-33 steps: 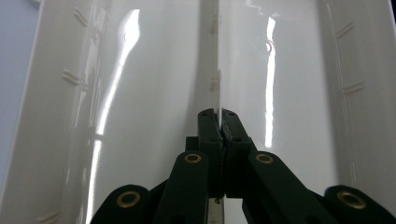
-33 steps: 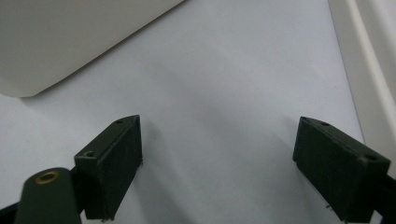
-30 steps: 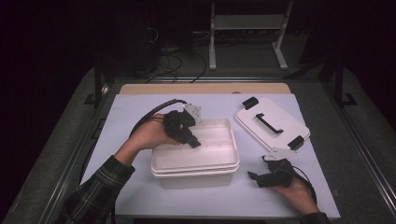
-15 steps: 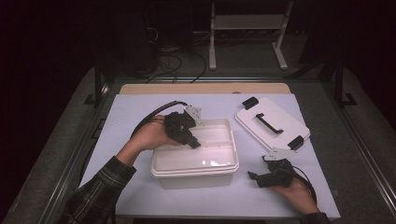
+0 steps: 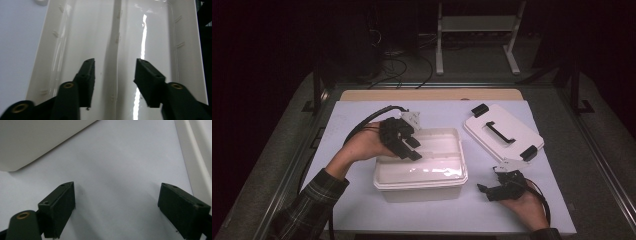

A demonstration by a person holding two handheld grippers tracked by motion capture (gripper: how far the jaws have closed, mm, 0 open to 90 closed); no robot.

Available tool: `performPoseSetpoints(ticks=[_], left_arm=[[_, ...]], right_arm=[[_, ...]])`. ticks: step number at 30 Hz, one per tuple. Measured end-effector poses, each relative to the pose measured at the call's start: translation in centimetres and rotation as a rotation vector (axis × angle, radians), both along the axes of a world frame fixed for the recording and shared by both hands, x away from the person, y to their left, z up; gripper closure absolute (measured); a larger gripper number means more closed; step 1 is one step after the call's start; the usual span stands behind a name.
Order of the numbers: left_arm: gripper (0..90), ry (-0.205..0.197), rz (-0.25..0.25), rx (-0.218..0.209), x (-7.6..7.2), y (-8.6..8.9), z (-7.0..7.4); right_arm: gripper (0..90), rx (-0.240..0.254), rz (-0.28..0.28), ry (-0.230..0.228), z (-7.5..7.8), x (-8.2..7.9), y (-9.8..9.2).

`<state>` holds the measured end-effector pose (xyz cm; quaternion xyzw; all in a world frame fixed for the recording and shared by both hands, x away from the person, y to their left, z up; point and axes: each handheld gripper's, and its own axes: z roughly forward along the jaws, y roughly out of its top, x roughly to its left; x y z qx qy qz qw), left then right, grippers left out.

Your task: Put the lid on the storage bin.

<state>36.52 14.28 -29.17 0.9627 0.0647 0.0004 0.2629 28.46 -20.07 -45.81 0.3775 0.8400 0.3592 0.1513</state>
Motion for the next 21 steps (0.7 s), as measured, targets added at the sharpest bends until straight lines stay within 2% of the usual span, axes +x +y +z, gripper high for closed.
performPoseSetpoints(ticks=[7,13,21], left_arm=[[29.9,-0.017,0.057,-0.008,-0.7,2.7,0.5],[19.6,-0.039,0.130,-0.019,-1.0,5.8,0.8],[12.1,-0.065,0.203,-0.023,-2.0,9.5,1.0]], right_arm=[[13.2,0.003,-0.004,0.006,0.0,0.0,0.0],[13.2,0.003,-0.003,0.004,0.0,0.0,0.0],[13.3,0.005,-0.001,0.005,0.0,0.1,0.0]])
